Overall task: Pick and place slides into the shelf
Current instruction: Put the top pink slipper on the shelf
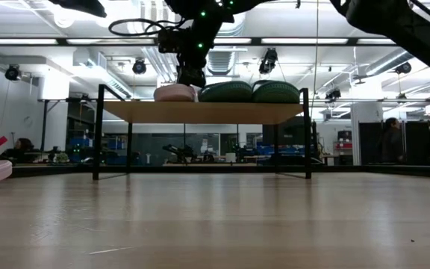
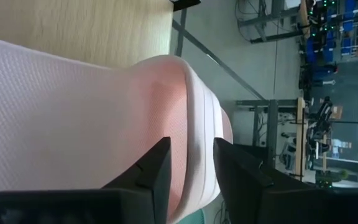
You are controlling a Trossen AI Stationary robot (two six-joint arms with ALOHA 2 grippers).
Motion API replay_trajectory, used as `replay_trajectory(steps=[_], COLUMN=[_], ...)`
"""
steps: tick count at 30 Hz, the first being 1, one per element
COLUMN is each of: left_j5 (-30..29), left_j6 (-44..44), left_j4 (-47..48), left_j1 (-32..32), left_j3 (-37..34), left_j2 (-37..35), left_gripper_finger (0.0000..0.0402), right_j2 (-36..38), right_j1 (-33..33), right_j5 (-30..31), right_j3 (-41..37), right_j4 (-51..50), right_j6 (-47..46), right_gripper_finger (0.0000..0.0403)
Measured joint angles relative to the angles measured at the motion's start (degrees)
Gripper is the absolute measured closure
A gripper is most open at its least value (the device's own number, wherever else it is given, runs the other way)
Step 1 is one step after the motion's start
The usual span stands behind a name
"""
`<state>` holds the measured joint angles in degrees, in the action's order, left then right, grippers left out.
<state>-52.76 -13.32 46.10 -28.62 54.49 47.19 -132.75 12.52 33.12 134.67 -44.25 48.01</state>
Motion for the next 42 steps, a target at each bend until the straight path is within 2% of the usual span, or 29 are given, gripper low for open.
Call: replay_trajectory(steps=[4, 10, 32, 42], left_j5=[-0.01, -0.01, -0.01, -0.01], left_j6=[-0.04, -0.04, -0.04, -1.35], left_j4=[-0.08, -0.09, -0.09, 0.51], left_j1=[-0.02, -0.04, -0.04, -0.04], left_j3=[-0.51, -0.16, -0.42, -0.49], left_j2=[-0.31, -0.84, -1.39, -1.39], left_gripper_finger=[0.0173, 0.0173, 0.0173, 0.0173], right_j2=[0.00, 0.00, 0.05, 0.22], right_j1=[0.21, 0.48, 0.67, 0.56], right_j5=[0.16, 1.21, 1.66, 2.99], right_j3=[0.00, 0.00, -0.11, -0.11], right_j4=[-0.03, 0.00, 5.64, 0.47], right_j6=[-0.04, 0.02, -5.36, -4.94], right_gripper_finger=[0.0318, 0.0387, 0.0394, 0.0393])
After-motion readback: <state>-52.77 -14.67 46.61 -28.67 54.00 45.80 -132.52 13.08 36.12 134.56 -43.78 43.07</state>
